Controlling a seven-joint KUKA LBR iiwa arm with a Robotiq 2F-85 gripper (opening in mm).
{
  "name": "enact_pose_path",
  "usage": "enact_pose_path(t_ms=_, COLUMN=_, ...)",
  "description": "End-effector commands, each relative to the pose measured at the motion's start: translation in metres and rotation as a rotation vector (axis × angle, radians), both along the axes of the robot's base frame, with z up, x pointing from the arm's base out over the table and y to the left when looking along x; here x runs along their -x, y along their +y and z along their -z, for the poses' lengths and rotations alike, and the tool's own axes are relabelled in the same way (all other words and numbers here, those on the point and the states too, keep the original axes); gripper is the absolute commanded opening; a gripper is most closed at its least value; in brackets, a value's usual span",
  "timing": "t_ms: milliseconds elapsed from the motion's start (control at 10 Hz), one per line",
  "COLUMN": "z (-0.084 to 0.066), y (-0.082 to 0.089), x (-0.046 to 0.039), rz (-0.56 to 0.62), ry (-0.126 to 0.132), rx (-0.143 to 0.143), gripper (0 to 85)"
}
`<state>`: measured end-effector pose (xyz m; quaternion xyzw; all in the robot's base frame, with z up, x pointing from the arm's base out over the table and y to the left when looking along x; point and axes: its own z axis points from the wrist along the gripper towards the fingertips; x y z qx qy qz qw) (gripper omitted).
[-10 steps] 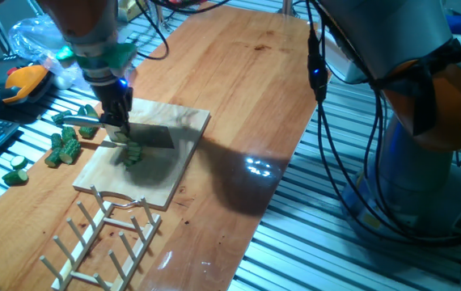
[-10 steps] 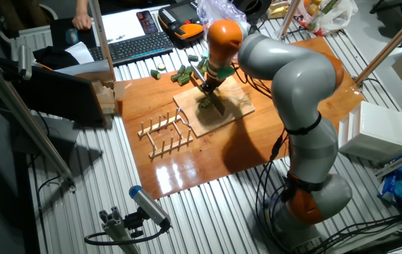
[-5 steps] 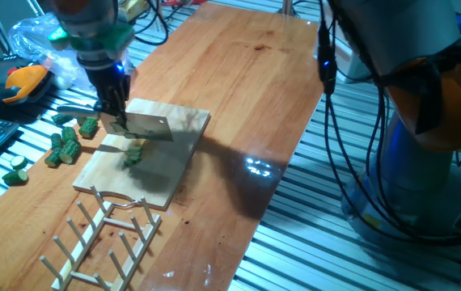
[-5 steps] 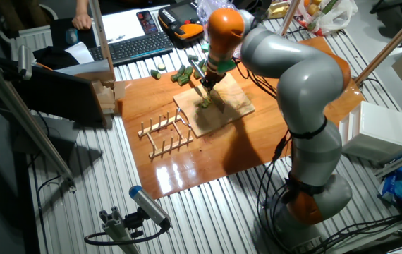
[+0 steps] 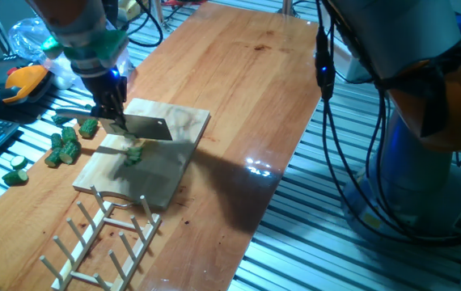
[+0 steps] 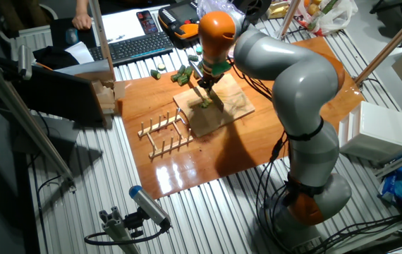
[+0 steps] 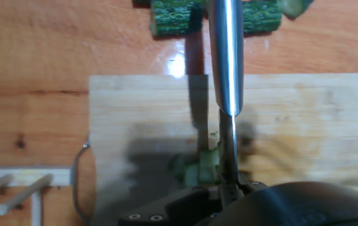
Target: Chop the cucumber into shreds
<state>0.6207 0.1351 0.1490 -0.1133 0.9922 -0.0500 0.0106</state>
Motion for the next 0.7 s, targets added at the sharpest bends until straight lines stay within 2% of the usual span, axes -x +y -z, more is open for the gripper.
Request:
enact_pose_path(t_ms=0, z=0.001, y=-0.002, x=-0.0003, rz=-0.004, ry=-0.017, rx=0.087, gripper=0.0)
enact_pose_path(t_ms=100, z=0.006, y=-0.004, x=-0.0011, rz=-0.005, ry=-0.015, rx=0.066, gripper=0.0)
enact_pose_path(t_ms=200, z=0.013, y=-0.006, x=-0.0031, rz=-0.008, ry=-0.017, rx=0.061, gripper=0.0)
enact_pose_path(t_ms=300, z=0.021, y=-0.007, x=-0.0048, rz=-0.009, ry=-0.02, rx=0.044, gripper=0.0)
enact_pose_path(t_ms=600, z=0.041, y=-0.002, x=-0.0054, rz=-0.004, ry=-0.034, rx=0.027, gripper=0.0)
